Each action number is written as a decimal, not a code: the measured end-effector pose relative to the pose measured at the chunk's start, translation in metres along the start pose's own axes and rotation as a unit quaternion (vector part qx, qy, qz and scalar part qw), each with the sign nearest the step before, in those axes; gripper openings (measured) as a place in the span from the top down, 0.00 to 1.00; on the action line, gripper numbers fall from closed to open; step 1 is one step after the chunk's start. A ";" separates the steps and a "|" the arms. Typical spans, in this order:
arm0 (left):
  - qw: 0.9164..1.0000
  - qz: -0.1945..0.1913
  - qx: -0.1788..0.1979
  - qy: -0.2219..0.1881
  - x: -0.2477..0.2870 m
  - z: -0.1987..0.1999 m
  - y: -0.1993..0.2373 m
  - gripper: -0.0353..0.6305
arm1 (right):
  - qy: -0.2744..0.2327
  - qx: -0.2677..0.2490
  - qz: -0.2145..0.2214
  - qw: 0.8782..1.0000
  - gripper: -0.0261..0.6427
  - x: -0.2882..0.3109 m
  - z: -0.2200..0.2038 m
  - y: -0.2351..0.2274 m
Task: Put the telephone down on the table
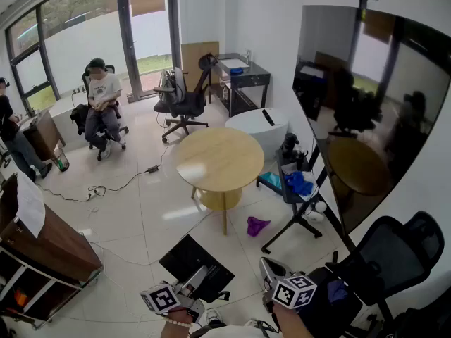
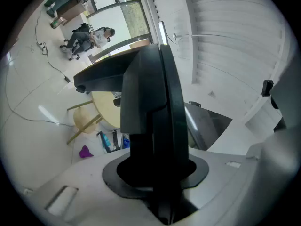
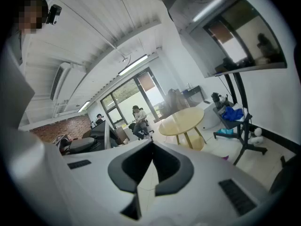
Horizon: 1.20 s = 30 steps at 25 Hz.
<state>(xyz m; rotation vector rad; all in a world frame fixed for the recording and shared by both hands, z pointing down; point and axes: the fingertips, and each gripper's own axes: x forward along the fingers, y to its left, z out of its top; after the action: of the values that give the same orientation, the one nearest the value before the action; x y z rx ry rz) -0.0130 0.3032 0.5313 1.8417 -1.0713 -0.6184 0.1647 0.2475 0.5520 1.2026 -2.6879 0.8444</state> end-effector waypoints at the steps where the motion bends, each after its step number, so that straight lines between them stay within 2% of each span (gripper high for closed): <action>1: 1.000 0.000 0.001 0.000 0.000 0.004 0.002 0.70 | -0.001 -0.003 -0.001 1.000 0.96 0.005 0.002 0.002; 6: 1.000 -0.002 -0.003 -0.002 -0.006 0.026 0.014 0.70 | -0.011 -0.005 -0.005 1.000 0.96 0.029 0.008 0.014; 10: 1.000 -0.008 0.010 0.011 -0.015 0.043 0.022 0.70 | -0.024 -0.005 -0.007 1.000 0.96 0.039 0.005 0.032; 13: 1.000 -0.007 0.006 0.013 -0.017 0.051 0.028 0.70 | -0.015 -0.004 -0.009 1.000 0.96 0.042 -0.005 0.037; 22: 1.000 -0.017 -0.008 0.008 -0.004 0.059 0.045 0.70 | 0.014 -0.005 -0.021 1.000 0.96 0.053 -0.018 0.024; 30: 1.000 0.007 -0.009 0.004 0.023 0.075 0.063 0.70 | 0.024 -0.010 -0.002 1.000 0.96 0.098 -0.001 0.009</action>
<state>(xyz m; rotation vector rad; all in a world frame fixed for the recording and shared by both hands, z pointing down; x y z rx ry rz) -0.0845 0.2359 0.5507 1.8173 -1.0692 -0.6099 0.0912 0.1876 0.5766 1.1677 -2.6481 0.8341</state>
